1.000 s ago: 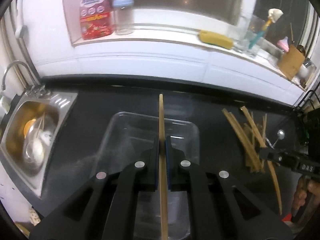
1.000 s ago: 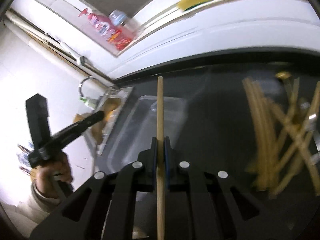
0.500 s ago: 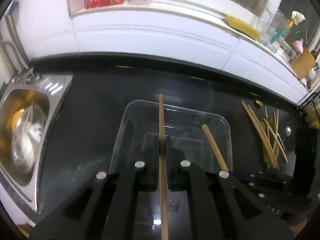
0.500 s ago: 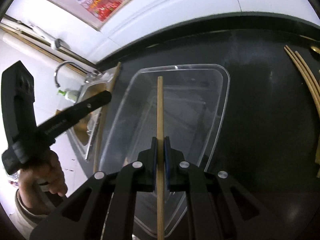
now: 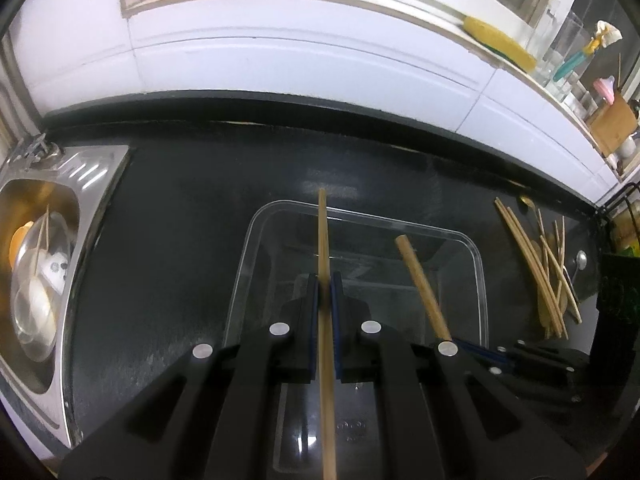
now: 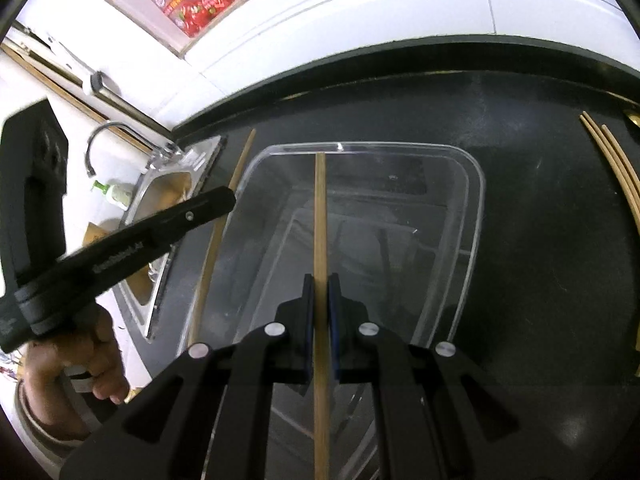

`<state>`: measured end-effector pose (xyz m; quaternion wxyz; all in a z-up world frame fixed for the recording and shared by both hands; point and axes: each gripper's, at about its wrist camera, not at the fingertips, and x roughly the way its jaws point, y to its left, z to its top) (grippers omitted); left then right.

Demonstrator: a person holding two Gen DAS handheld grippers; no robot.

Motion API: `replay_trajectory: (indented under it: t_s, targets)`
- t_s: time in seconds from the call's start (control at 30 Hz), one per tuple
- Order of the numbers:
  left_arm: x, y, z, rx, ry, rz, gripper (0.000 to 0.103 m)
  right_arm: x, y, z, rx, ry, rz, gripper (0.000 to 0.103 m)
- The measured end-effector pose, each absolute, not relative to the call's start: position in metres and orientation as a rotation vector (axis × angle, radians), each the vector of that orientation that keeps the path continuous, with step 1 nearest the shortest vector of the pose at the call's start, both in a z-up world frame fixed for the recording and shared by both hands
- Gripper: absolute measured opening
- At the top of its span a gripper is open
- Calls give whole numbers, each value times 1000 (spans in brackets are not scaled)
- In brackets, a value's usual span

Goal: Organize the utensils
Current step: 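Carry both chopsticks over the clear container and open both tools to drop them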

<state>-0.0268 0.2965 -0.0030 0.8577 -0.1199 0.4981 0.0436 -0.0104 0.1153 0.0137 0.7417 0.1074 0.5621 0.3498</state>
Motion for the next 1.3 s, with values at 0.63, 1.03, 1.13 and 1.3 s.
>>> replay_trajectory:
  t_s: [0.63, 1.03, 1.13, 1.3]
  targets:
    - [-24, 267, 31, -210, 978, 130, 97, -54, 41, 48, 16, 988, 678, 96]
    - [-9, 155, 35, -173, 970, -63, 97, -39, -153, 34, 147, 968, 365, 96]
    - [3, 97, 20, -79, 1022, -124, 97, -39, -202, 23, 152, 983, 265, 96]
    - [33, 43, -15, -25, 1103, -123, 97, -41, -263, 6, 210, 1023, 118, 96]
